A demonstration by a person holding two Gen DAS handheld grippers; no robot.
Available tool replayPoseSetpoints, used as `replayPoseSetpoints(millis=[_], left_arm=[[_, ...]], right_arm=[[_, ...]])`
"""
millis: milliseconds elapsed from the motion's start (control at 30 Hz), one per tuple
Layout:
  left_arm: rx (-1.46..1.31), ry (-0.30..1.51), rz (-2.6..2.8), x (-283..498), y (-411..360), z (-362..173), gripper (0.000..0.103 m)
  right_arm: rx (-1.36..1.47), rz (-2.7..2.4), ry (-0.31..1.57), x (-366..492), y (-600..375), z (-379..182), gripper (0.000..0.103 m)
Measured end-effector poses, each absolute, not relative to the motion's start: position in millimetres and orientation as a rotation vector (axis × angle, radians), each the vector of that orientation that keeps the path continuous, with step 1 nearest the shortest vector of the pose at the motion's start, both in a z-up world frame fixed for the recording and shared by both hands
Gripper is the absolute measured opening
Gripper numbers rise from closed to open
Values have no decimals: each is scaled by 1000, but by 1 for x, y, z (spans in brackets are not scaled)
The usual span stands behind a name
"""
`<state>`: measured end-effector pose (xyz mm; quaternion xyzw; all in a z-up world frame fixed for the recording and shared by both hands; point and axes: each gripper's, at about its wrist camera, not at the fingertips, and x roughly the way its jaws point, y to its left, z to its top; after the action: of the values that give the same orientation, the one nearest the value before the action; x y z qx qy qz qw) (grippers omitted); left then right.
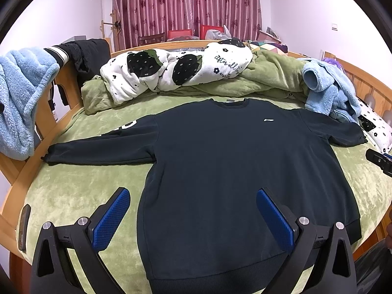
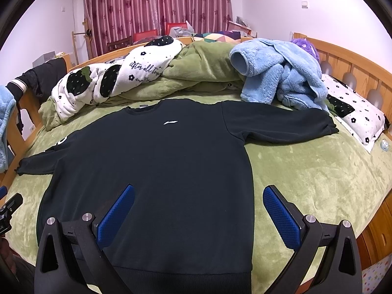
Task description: Fold small clothes
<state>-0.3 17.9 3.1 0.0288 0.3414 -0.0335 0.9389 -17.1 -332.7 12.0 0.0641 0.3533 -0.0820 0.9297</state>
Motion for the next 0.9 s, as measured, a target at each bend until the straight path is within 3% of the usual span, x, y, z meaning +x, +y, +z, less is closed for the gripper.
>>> replayPoseSetpoints(millis=[900], left_arm=[[57, 693, -72, -2, 19, 2, 103]], right_arm=[[132, -169, 726, -19, -334, 12, 103]])
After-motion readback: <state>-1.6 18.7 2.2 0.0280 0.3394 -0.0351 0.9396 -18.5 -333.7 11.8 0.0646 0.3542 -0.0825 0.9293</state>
